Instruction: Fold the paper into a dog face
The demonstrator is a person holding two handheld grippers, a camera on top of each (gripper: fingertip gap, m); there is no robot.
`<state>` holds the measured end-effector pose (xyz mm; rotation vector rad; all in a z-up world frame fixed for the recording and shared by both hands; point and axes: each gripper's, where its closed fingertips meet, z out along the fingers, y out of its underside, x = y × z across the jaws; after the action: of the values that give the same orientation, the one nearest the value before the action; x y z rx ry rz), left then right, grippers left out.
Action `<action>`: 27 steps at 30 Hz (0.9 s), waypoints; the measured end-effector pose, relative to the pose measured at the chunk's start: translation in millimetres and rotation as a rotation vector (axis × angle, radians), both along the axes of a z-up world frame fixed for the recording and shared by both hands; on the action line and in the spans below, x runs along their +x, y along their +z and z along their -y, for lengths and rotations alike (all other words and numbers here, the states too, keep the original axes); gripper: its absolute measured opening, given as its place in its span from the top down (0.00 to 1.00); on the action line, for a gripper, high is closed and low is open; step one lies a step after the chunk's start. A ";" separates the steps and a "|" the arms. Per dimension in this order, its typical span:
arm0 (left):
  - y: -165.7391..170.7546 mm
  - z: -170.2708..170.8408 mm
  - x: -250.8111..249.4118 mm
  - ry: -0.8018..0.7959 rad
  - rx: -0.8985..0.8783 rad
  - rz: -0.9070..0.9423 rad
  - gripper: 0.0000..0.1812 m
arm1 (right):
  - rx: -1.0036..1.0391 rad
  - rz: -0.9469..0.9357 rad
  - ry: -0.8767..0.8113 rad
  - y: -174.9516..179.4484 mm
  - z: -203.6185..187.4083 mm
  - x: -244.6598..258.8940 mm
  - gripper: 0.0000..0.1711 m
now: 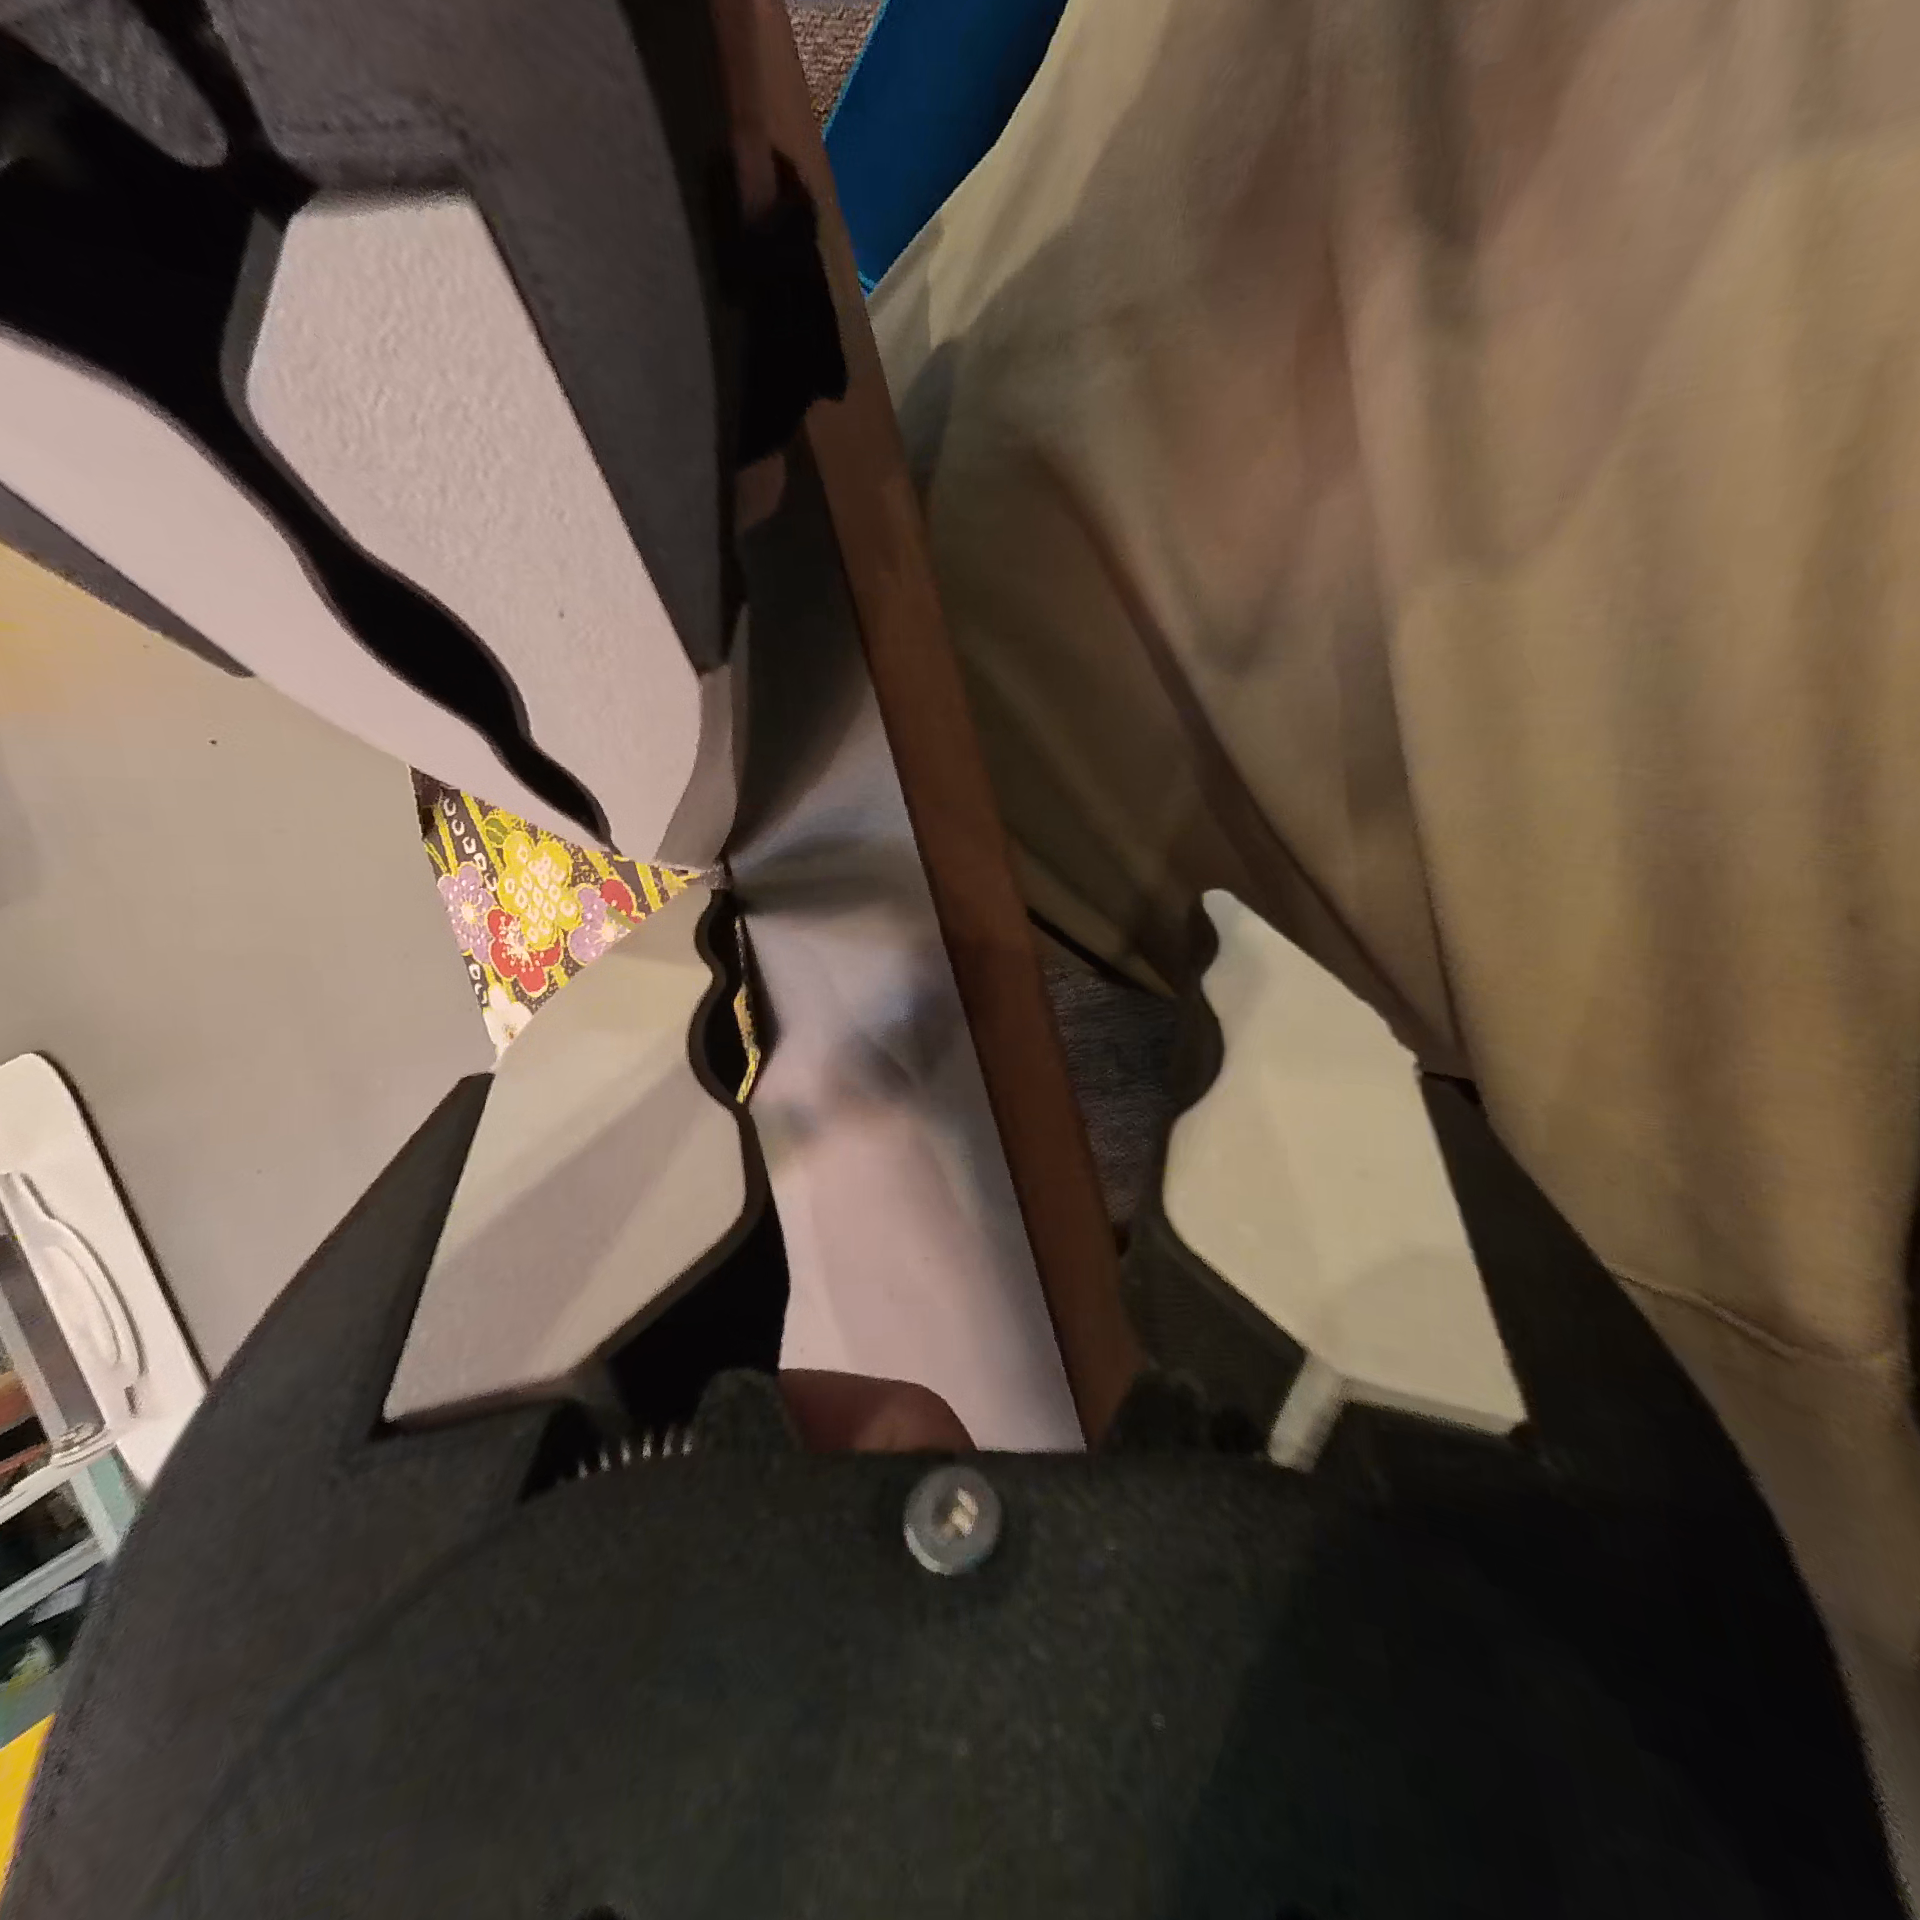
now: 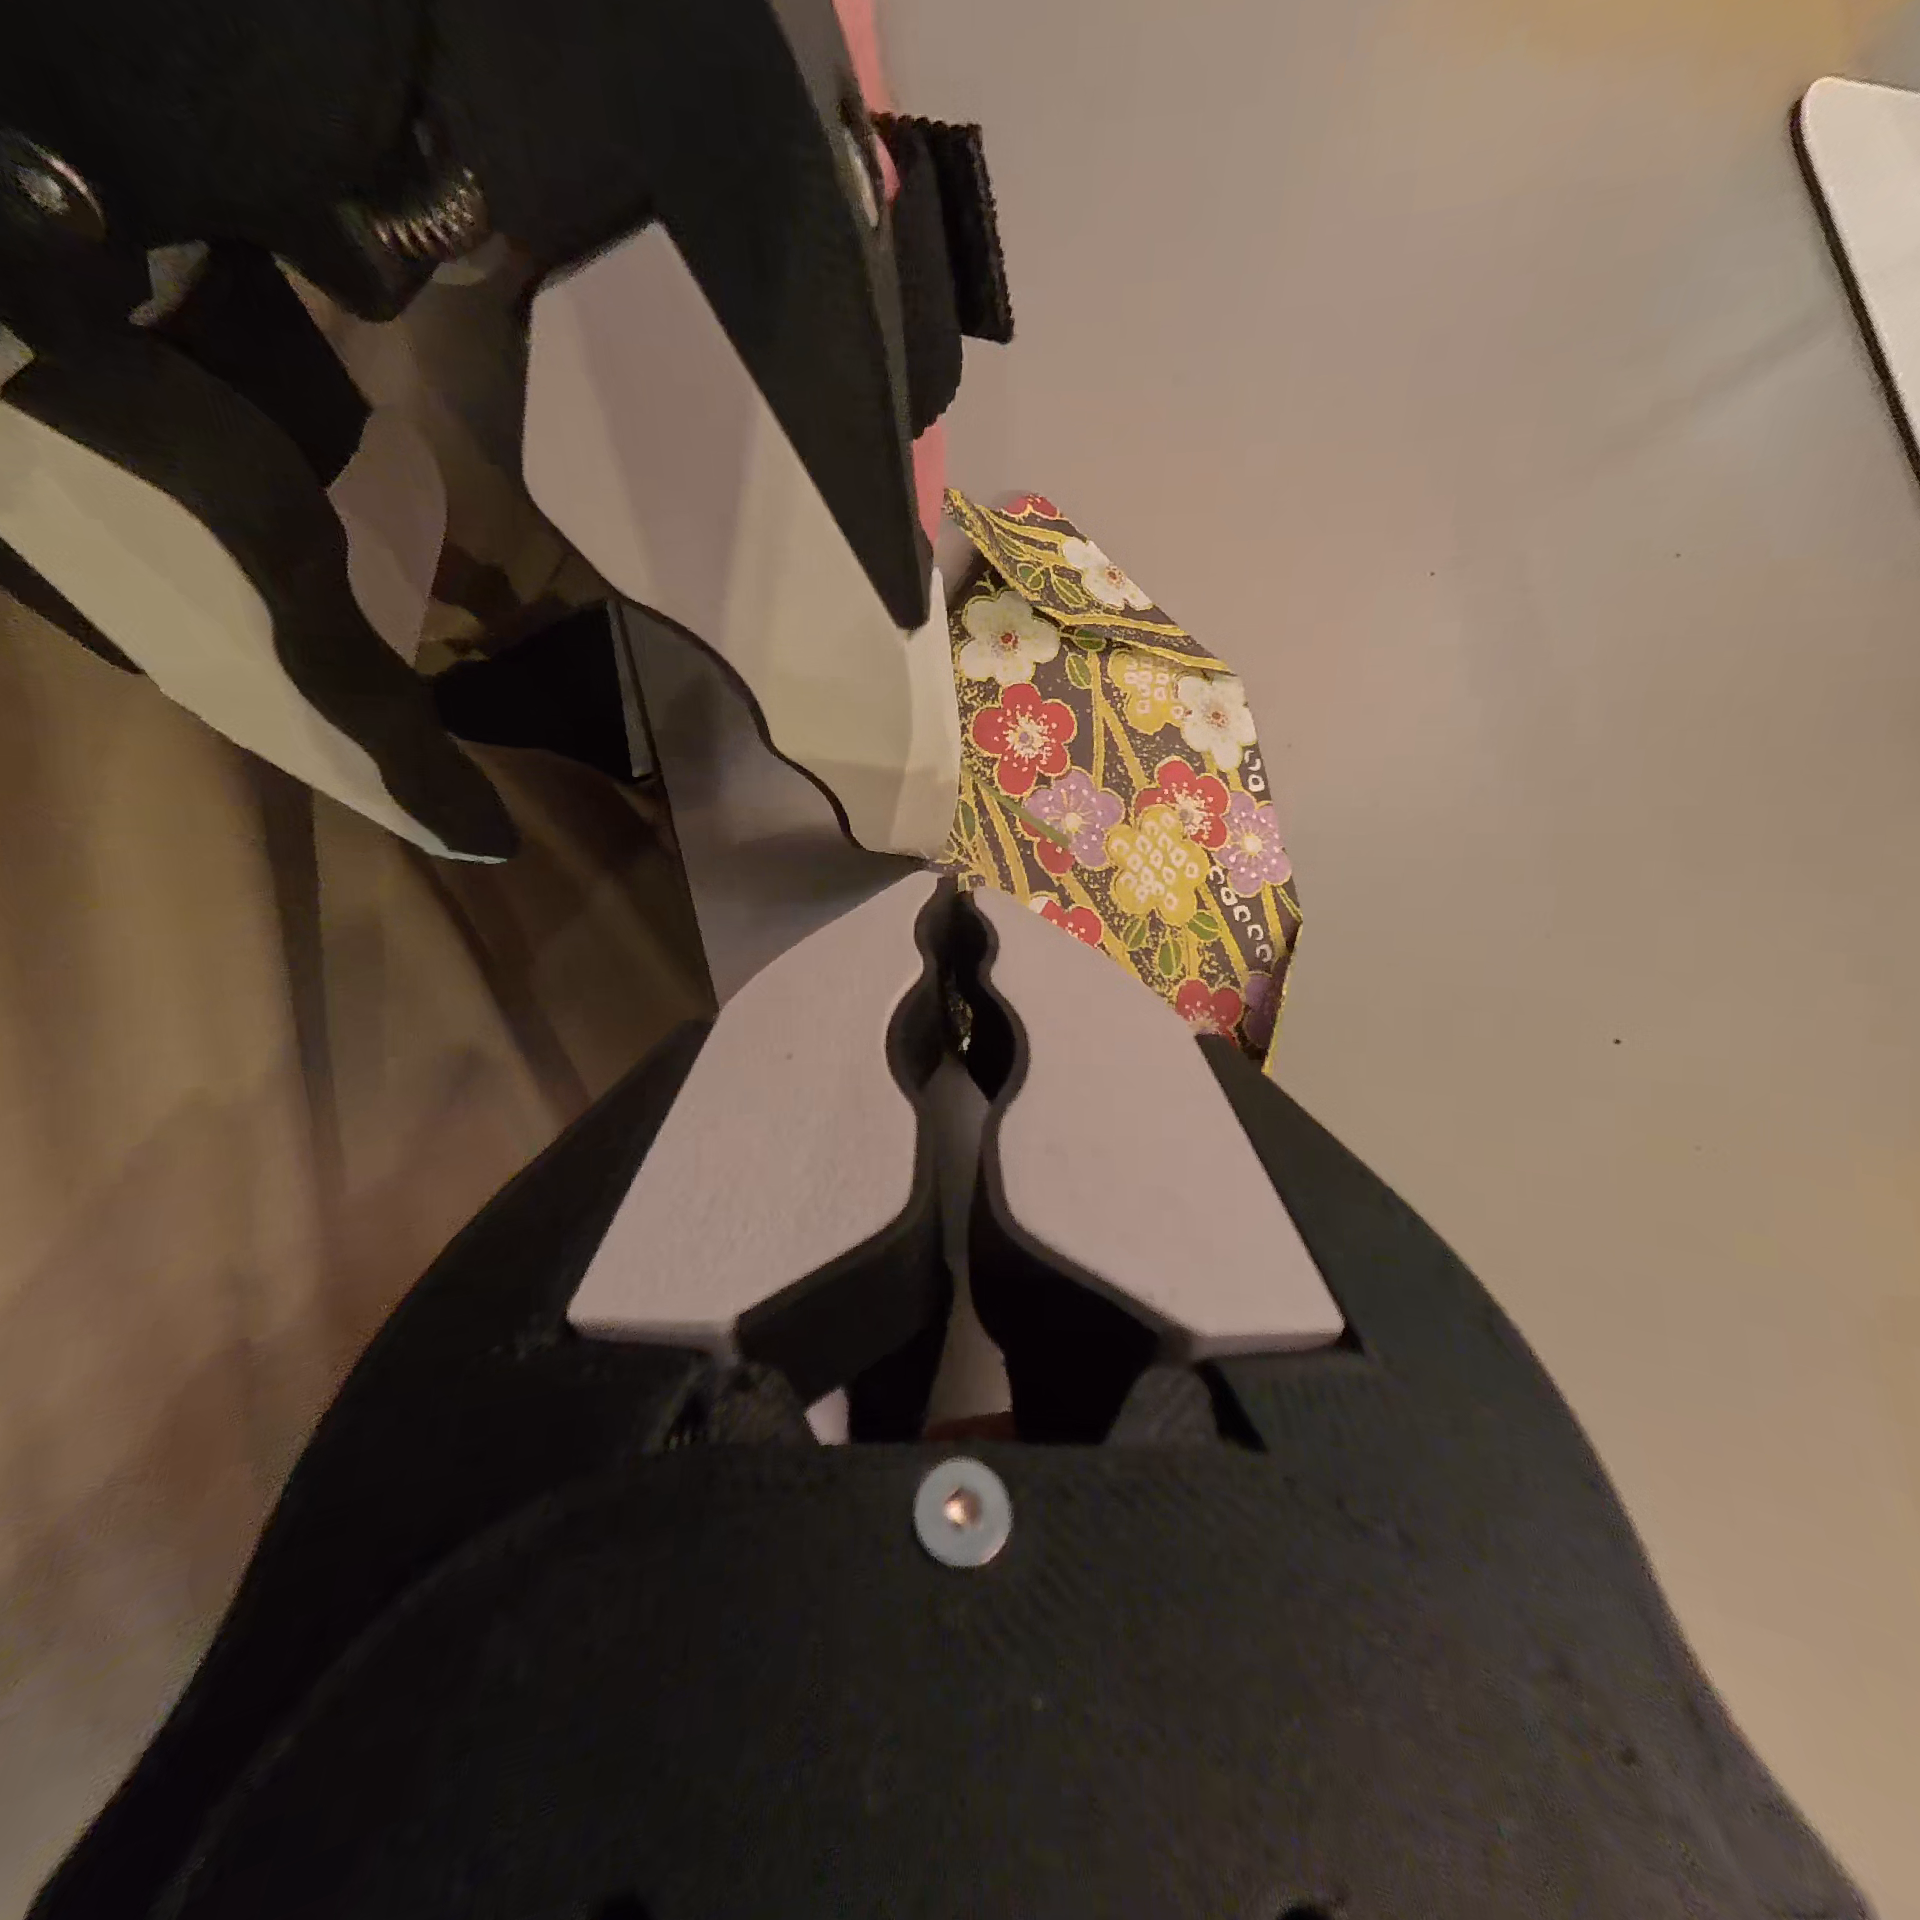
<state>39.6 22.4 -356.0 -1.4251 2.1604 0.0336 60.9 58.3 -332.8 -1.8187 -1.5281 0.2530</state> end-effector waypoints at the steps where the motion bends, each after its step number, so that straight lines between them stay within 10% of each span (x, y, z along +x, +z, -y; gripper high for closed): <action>1: -0.1 -1.1 -0.5 -0.003 0.018 -0.007 0.56 | 0.008 0.005 0.007 -0.1 -0.1 0.2 1.00; 27: 13.3 -4.5 -11.3 0.045 0.050 0.044 0.67 | 0.048 -0.031 -0.056 6.7 -0.4 32.6 1.00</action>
<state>28.4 26.9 -342.7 -1.4329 2.0771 0.0713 93.4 58.8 -326.1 -1.8084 -1.4481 0.2146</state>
